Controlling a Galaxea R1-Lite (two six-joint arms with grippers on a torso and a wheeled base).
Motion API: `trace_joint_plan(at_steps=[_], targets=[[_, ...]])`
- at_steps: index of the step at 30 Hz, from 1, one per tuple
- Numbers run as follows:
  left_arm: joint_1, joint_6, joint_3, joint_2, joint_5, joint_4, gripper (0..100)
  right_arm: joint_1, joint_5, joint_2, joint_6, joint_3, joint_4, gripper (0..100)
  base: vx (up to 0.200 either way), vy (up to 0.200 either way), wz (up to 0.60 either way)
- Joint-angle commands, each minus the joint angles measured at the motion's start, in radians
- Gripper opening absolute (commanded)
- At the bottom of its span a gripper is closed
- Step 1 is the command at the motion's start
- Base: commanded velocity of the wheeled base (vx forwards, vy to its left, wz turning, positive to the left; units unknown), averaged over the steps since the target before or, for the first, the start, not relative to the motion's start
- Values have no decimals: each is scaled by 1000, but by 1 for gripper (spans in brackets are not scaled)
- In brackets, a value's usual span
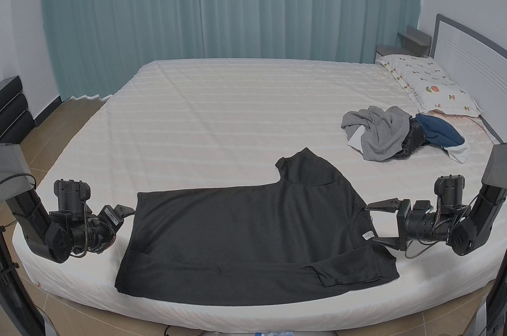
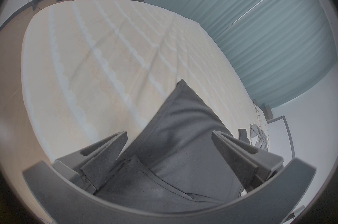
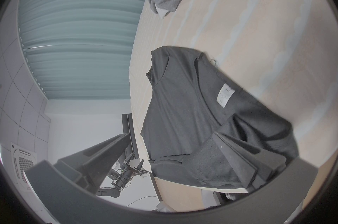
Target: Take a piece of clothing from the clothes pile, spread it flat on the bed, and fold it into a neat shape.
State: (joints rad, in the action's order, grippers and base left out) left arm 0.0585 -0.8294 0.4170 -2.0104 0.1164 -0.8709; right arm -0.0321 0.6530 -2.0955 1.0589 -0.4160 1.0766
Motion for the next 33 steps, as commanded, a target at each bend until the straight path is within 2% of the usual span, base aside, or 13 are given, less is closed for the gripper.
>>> trace_joint_plan(at_steps=[1,7,14,18,26,33], targets=[[0,-1,-1,-2,0,0,100,0,0,-1,0,-1,0,100,0,0,0],[-6,1,-9,6,3,4,100,0,0,-1,0,-1,0,100,0,0,0],[-20,3,-9,7,0,-4,100,0,2,-1,0,-1,0,100,200,0,0],[-20,7,5,7,-1,-5,100,0,0,-1,0,-3,0,100,0,0,0],[-22,7,74,-13,0,7,100,-2,2,-1,0,-6,0,100,0,0,0],[-22,10,217,-122,0,10,100,-9,-4,-15,-2,-4,14,100,0,0,0]])
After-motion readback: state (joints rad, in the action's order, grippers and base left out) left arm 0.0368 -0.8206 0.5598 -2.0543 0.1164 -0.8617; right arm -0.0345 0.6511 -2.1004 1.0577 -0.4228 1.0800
